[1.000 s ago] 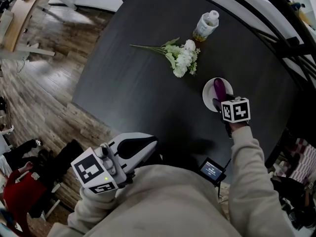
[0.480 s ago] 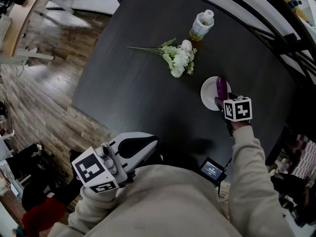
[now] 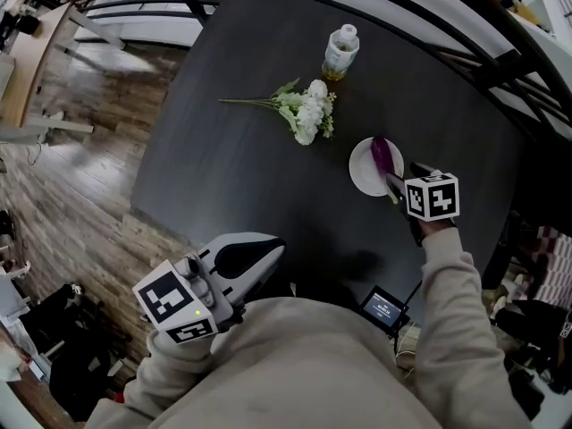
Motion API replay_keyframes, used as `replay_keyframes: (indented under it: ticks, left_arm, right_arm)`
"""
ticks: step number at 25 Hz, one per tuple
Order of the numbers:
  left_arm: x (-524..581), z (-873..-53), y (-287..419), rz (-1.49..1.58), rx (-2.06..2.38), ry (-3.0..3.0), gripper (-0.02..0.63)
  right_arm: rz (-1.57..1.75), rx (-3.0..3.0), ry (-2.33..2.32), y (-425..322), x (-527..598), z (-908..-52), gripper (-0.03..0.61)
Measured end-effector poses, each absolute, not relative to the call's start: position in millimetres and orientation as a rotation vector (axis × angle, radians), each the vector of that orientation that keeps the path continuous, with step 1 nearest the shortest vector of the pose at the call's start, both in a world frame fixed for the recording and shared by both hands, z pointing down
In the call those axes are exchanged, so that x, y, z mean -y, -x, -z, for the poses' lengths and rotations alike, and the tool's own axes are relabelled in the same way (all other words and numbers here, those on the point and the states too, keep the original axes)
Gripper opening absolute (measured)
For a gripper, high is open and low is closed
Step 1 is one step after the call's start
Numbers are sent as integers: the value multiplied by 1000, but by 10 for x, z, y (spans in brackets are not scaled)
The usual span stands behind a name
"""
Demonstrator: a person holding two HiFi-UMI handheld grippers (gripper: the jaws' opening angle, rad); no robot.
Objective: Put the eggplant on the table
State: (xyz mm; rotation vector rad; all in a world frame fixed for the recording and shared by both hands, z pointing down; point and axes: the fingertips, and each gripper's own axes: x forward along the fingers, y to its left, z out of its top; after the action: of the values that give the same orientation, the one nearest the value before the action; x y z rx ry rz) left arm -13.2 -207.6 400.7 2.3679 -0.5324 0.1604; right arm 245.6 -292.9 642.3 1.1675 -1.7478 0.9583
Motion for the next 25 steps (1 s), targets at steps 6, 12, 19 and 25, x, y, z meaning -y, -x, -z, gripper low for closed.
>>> replay_keyframes:
  ticks: [6,12,19,25]
  left_arm:
    - [2073,-3850,-91,-206,447,-2438,6]
    - [1992,-3612,-393,-211,309,-2540,6]
    - [1991,-3144,-901,-152,125,-2699,6]
    - [1850,-2805,-1225,-53,2,-2749,6]
  right_arm:
    - [-976,1922,-1279,-2548,2837,-5616,285]
    - [-880,2229,-1327,-2499,2548,-4479,278]
    - [-755,2654,-1493,-2563,2097,-3002,99]
    - [-476,2839,-1628,-2629,1491,-2092,20]
